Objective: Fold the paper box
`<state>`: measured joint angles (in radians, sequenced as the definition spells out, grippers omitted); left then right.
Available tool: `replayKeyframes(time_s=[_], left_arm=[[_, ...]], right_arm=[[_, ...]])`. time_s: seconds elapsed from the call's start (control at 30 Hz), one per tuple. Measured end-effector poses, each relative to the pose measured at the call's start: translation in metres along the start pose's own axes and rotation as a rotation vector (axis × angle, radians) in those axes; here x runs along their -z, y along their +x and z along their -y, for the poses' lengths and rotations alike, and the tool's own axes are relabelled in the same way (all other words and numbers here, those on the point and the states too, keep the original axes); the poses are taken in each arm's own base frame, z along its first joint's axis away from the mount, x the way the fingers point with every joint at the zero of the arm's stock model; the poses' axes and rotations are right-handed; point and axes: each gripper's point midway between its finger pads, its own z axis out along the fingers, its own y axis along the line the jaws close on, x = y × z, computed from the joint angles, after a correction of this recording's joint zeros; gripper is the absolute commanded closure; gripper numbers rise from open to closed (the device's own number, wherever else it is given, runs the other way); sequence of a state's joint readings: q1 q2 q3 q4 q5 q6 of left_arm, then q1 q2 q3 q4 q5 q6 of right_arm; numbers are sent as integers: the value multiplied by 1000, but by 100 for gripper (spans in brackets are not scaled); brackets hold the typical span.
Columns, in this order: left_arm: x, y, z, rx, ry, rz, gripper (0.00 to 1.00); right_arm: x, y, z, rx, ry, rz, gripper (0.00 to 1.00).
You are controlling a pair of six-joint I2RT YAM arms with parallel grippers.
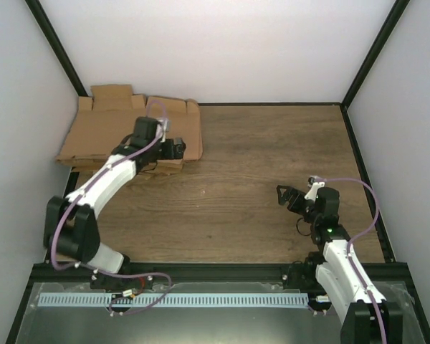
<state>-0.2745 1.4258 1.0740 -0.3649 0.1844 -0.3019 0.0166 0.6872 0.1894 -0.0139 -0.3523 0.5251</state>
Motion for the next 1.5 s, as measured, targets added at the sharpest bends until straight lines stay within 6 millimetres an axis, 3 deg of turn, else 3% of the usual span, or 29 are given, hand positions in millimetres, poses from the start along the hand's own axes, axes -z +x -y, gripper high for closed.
replayKeyframes(time_s=[0.2,0.4,0.57,0.77,0.93,1.33,1.5], left_arm=[[-65,19,12,-256,-139,-159,19],[-97,52,8,-434,-244,-313,34],[-105,56,-2,-509,-323,-368,48],[-104,51,-9,-530,-371,-377,51],[-101,48,-11,-538,-391,-377,60],[-106,47,-12,-549,-398,-378,73],[-112,52,-12,-554,-389,-396,91]], right_arm=[[0,1,0,-1,-2,-4,0],[-1,1,0,-2,-1,-6,0],[-1,2,1,-4,2,-11,0],[-1,3,1,-5,3,-13,0],[-1,3,1,-5,3,-14,0],[-2,3,2,-6,4,-15,0],[-2,4,2,-7,6,-18,0]])
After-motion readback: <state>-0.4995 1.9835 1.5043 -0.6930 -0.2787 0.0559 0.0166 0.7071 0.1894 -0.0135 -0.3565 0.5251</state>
